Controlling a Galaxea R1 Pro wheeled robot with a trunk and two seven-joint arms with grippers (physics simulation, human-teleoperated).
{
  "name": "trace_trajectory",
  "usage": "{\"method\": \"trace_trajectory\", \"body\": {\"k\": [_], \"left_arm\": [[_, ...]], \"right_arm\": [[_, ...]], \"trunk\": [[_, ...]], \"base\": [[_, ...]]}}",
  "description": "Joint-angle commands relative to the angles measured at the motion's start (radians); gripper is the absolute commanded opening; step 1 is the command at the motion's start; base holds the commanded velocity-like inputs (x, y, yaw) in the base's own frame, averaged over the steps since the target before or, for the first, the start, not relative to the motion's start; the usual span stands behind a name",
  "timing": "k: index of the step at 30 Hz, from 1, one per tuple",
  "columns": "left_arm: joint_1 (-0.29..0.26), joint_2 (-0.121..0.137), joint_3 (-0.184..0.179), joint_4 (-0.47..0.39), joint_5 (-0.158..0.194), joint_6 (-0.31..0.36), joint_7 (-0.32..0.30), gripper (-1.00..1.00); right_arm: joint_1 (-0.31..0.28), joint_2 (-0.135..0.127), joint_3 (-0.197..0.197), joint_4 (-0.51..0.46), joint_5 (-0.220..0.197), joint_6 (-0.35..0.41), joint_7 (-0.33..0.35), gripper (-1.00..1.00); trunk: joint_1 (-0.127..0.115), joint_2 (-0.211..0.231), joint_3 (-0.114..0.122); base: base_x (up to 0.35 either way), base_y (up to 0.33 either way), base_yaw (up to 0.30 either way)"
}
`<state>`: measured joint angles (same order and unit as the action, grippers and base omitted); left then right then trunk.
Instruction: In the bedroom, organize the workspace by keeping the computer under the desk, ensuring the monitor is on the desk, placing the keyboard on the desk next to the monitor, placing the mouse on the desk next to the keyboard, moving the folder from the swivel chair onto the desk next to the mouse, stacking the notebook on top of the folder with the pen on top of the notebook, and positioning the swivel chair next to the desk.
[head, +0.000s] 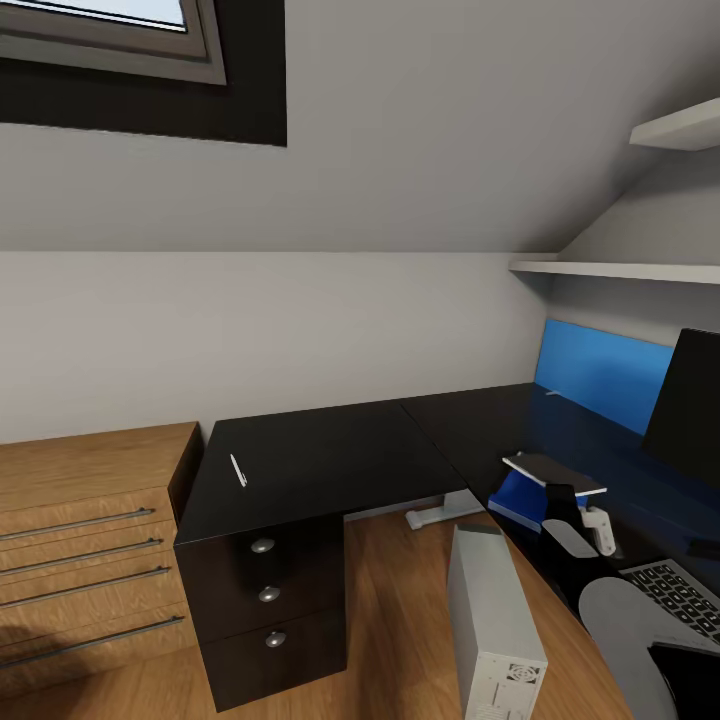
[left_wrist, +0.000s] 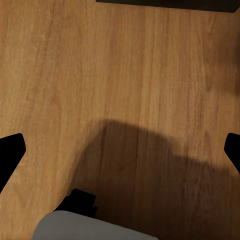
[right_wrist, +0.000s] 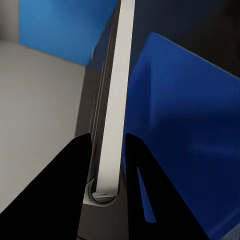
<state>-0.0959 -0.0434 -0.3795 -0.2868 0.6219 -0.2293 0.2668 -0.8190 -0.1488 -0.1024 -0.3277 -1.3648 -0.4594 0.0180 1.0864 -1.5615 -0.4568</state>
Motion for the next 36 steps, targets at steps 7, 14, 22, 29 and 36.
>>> {"method": "trace_trajectory", "body": {"k": [7, 14, 22, 29, 36], "left_arm": [[-0.001, 0.000, -0.009, 0.000, 0.007, -0.004, 0.006, 1.00], [-0.001, 0.000, -0.009, 0.000, 0.007, -0.004, 0.006, 1.00], [-0.001, 0.000, -0.009, 0.000, 0.007, -0.004, 0.005, 1.00], [-0.001, 0.000, -0.009, 0.000, 0.007, -0.004, 0.005, 1.00], [-0.001, 0.000, -0.008, 0.000, 0.008, -0.004, 0.006, 1.00]], "right_arm": [[0.000, 0.001, 0.003, -0.001, -0.001, -0.003, -0.002, -1.00], [-0.001, 0.005, 0.010, 0.000, 0.036, -0.004, -0.003, -1.00], [-0.001, 0.006, 0.012, 0.000, 0.042, -0.004, -0.003, -1.00], [-0.001, 0.006, 0.011, -0.001, 0.042, -0.005, -0.003, -1.00], [-0.001, 0.006, 0.011, -0.002, 0.042, -0.005, -0.003, -1.00]], "trunk": [[0.000, -0.001, -0.001], [0.000, -0.001, -0.001], [0.000, -0.001, -0.001], [0.000, -0.001, -0.001], [0.000, -0.001, -0.001]], "base": [[0.000, 0.000, 0.000], [0.001, 0.000, 0.000], [0.063, -0.034, 0.000], [0.029, -0.024, 0.000], [0.004, -0.004, 0.000]]}}
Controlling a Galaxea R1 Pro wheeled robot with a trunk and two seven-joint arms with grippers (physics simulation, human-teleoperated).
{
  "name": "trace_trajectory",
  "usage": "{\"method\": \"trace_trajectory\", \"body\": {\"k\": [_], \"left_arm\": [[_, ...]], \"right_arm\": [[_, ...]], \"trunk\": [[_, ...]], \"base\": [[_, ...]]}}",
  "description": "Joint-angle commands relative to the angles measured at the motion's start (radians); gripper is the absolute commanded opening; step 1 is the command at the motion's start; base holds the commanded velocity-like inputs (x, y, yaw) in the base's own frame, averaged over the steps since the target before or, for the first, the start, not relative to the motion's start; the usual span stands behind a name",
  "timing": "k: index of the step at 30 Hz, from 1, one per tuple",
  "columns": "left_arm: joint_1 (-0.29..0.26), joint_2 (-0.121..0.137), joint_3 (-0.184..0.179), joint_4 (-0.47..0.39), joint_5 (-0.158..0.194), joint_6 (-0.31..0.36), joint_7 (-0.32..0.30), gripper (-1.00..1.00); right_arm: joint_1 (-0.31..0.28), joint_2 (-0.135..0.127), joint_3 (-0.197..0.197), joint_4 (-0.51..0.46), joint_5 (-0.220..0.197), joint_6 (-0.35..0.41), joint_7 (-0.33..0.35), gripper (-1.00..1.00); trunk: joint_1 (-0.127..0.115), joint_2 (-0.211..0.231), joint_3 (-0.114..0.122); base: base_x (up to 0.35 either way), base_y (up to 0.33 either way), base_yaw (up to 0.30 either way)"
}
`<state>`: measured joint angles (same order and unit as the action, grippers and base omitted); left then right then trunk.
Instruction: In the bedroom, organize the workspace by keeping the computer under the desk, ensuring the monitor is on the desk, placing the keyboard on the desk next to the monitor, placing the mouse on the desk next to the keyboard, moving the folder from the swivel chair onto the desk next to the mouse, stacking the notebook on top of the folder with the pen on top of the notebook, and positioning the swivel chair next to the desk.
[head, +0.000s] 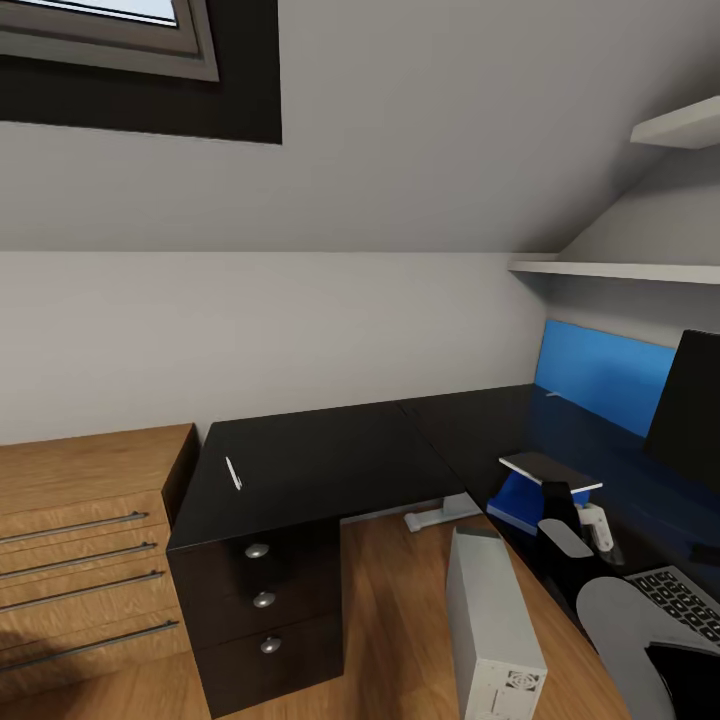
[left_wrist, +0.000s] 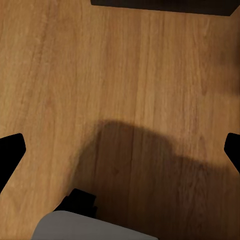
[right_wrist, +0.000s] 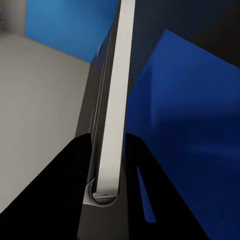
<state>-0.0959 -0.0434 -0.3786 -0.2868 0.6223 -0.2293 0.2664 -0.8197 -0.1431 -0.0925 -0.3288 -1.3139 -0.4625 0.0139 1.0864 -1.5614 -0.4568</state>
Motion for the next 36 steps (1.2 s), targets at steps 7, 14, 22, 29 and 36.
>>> {"method": "trace_trajectory", "body": {"k": [7, 14, 22, 29, 36], "left_arm": [[-0.001, 0.000, -0.010, 0.000, 0.007, -0.003, 0.007, 1.00], [-0.001, -0.001, -0.012, 0.000, 0.007, -0.002, 0.007, 1.00], [-0.001, 0.000, -0.013, 0.000, 0.007, -0.002, 0.007, 1.00], [-0.001, 0.000, -0.010, 0.000, 0.007, -0.003, 0.004, 1.00], [-0.001, 0.000, -0.008, 0.000, 0.007, -0.004, 0.001, 1.00]], "right_arm": [[0.000, 0.000, 0.001, -0.001, -0.008, -0.002, 0.001, -1.00], [0.000, -0.001, 0.002, -0.001, -0.008, -0.002, 0.001, -1.00], [-0.001, -0.001, 0.001, -0.002, -0.008, -0.002, 0.001, -1.00], [0.000, -0.001, 0.000, -0.002, -0.009, -0.002, 0.002, -1.00], [0.000, -0.001, -0.001, -0.004, -0.008, -0.002, 0.003, -1.00]], "trunk": [[0.011, -0.022, -0.011], [0.038, -0.071, -0.032], [0.057, -0.106, -0.048], [0.057, -0.106, -0.048], [0.057, -0.106, -0.048]], "base": [[0.000, 0.000, 0.000], [0.000, 0.000, 0.000], [0.000, 0.000, 0.000], [0.000, 0.000, 0.000], [0.000, 0.000, 0.000]]}}
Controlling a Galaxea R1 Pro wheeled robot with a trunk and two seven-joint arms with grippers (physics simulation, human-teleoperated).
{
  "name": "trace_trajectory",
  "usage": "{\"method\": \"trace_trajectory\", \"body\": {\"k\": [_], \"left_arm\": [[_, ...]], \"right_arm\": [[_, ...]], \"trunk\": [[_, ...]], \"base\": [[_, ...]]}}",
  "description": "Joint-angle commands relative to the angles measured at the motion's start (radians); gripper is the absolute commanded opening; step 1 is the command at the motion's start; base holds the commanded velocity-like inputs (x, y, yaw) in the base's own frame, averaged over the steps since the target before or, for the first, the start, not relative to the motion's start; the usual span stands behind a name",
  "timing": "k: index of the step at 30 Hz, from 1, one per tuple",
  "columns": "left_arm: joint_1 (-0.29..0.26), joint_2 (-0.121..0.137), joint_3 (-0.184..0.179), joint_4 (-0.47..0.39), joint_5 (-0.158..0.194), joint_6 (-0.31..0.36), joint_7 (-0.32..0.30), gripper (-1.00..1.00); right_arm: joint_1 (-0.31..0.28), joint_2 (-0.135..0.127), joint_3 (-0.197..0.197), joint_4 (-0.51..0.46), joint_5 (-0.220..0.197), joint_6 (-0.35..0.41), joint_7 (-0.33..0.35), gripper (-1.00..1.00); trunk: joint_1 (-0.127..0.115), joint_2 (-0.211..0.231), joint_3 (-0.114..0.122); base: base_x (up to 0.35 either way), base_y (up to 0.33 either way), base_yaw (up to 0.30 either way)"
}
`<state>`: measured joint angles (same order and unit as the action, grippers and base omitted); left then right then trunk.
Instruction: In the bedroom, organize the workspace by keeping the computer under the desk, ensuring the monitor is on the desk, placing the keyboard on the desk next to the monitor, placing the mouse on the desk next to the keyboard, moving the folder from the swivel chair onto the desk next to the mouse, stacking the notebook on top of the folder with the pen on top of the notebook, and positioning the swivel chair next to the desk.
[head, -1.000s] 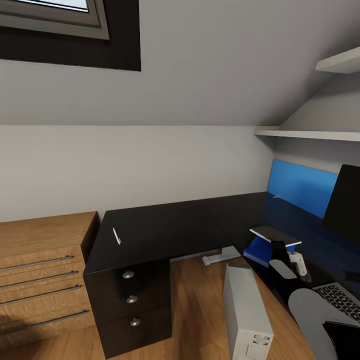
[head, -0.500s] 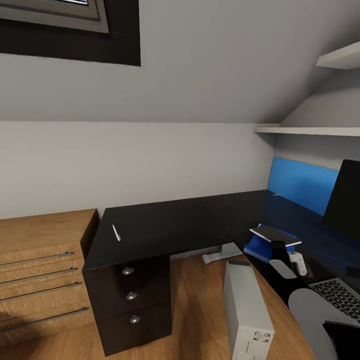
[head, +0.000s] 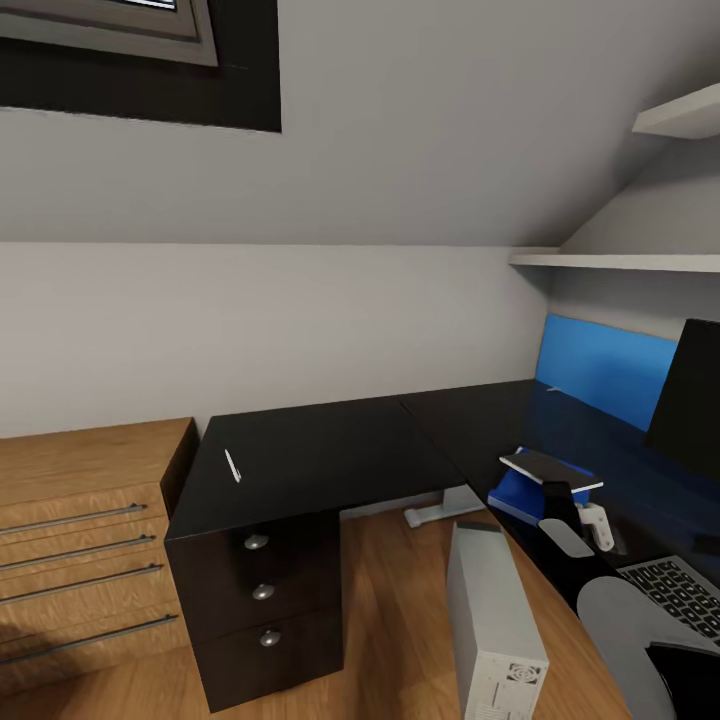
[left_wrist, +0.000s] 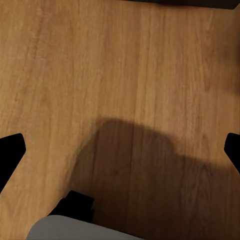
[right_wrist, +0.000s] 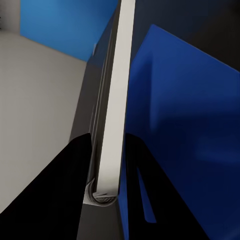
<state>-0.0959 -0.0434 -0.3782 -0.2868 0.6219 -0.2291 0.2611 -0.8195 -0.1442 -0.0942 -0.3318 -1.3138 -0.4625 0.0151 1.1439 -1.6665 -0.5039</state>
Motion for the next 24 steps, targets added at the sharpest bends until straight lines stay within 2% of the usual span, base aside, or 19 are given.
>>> {"method": "trace_trajectory", "body": {"k": [1, 7, 8, 24], "left_arm": [[-0.001, 0.000, -0.008, 0.000, 0.007, -0.004, 0.006, 1.00], [-0.001, 0.000, -0.008, 0.000, 0.007, -0.004, 0.006, 1.00], [-0.001, 0.000, -0.008, 0.000, 0.007, -0.004, 0.006, 1.00], [-0.001, 0.000, -0.008, 0.000, 0.007, -0.004, 0.006, 1.00]], "right_arm": [[-0.001, 0.000, 0.001, -0.001, -0.009, -0.002, 0.002, -1.00], [-0.001, 0.000, 0.001, -0.001, -0.009, -0.002, 0.002, -1.00], [-0.001, 0.000, 0.001, -0.001, -0.009, -0.002, 0.003, 1.00], [-0.001, -0.002, 0.001, -0.002, -0.009, -0.002, 0.003, 1.00]], "trunk": [[0.000, -0.001, -0.001], [0.000, -0.001, -0.001], [0.000, -0.001, -0.001], [0.000, -0.001, -0.001]], "base": [[0.000, 0.000, 0.000], [0.000, 0.000, 0.000], [0.000, 0.000, 0.000], [0.000, 0.000, 0.000]]}}
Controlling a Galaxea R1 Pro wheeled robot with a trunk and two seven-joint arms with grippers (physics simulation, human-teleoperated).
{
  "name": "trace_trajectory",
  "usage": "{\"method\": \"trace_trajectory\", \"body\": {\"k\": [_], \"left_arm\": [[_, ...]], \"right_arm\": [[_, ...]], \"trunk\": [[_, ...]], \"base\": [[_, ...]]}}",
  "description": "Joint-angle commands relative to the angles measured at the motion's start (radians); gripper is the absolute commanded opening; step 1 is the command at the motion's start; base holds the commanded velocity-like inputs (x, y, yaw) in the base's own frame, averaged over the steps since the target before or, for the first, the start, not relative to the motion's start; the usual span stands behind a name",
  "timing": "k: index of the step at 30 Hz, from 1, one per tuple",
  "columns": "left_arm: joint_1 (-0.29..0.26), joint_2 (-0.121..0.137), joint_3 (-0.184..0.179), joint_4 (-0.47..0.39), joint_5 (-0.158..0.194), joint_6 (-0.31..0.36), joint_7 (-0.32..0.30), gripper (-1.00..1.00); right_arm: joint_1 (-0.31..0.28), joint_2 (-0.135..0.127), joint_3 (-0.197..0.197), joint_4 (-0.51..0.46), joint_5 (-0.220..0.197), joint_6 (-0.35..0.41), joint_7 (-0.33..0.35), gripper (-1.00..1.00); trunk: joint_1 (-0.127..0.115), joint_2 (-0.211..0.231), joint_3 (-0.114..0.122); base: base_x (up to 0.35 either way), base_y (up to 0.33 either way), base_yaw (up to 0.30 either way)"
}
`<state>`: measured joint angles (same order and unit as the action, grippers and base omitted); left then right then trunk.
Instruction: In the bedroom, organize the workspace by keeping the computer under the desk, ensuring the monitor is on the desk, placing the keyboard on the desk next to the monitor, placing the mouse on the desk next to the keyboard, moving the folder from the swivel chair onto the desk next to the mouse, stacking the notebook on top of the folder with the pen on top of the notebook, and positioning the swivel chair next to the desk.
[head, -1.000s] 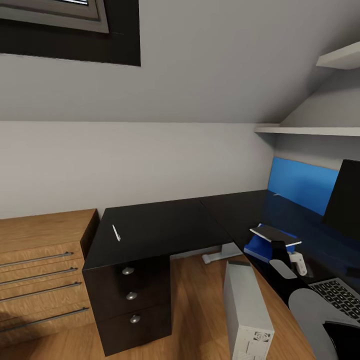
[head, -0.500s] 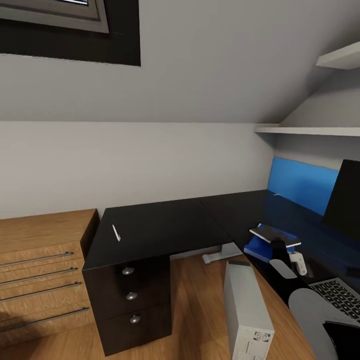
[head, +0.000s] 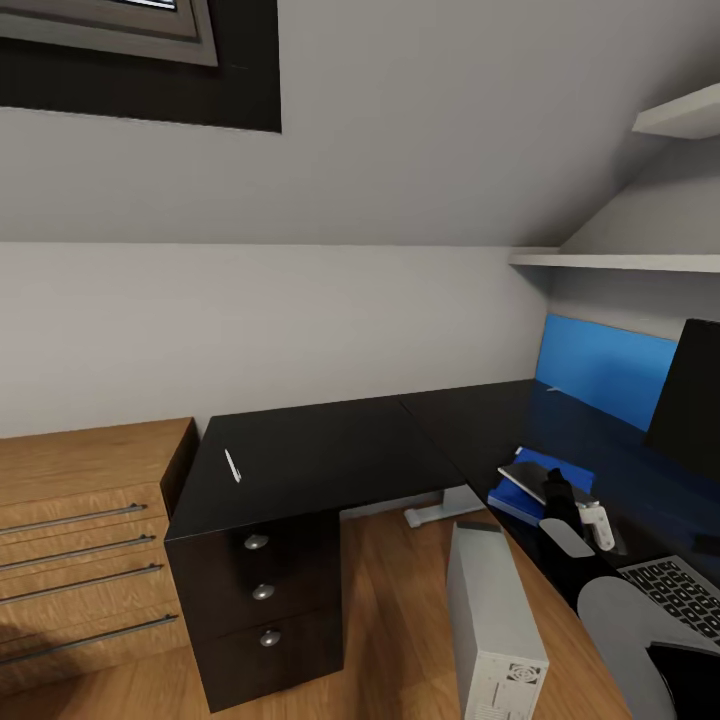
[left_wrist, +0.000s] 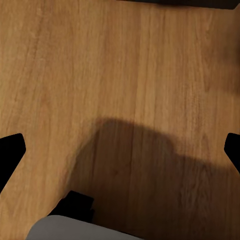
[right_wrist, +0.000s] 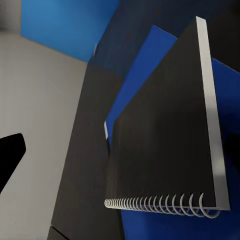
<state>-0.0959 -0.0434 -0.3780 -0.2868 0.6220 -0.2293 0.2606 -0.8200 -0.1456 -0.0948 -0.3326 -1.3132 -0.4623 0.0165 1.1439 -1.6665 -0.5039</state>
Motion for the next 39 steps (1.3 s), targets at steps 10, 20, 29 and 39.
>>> {"method": "trace_trajectory", "body": {"k": [10, 20, 29, 39], "left_arm": [[-0.001, 0.000, -0.012, 0.000, 0.002, -0.007, 0.006, 1.00], [-0.001, 0.000, -0.012, 0.000, 0.006, -0.004, 0.006, 1.00], [-0.001, 0.000, -0.012, 0.000, 0.007, -0.002, 0.006, 1.00], [-0.001, 0.000, -0.012, 0.000, 0.007, -0.001, 0.006, 1.00]], "right_arm": [[0.000, 0.000, 0.001, 0.000, -0.009, -0.003, 0.002, 1.00], [0.000, 0.000, -0.001, -0.004, -0.010, -0.010, 0.008, 1.00], [0.000, -0.001, 0.087, -0.020, 0.021, 0.016, 0.067, 1.00], [0.000, 0.011, 0.323, -0.043, 0.078, 0.025, 0.081, 1.00]], "trunk": [[0.000, -0.001, -0.001], [-0.008, 0.013, 0.005], [-0.042, 0.076, 0.033], [-0.081, 0.146, 0.065]], "base": [[-0.054, -0.042, 0.000], [-0.044, -0.037, 0.000], [0.000, 0.000, 0.000], [0.000, 0.000, 0.000]]}}
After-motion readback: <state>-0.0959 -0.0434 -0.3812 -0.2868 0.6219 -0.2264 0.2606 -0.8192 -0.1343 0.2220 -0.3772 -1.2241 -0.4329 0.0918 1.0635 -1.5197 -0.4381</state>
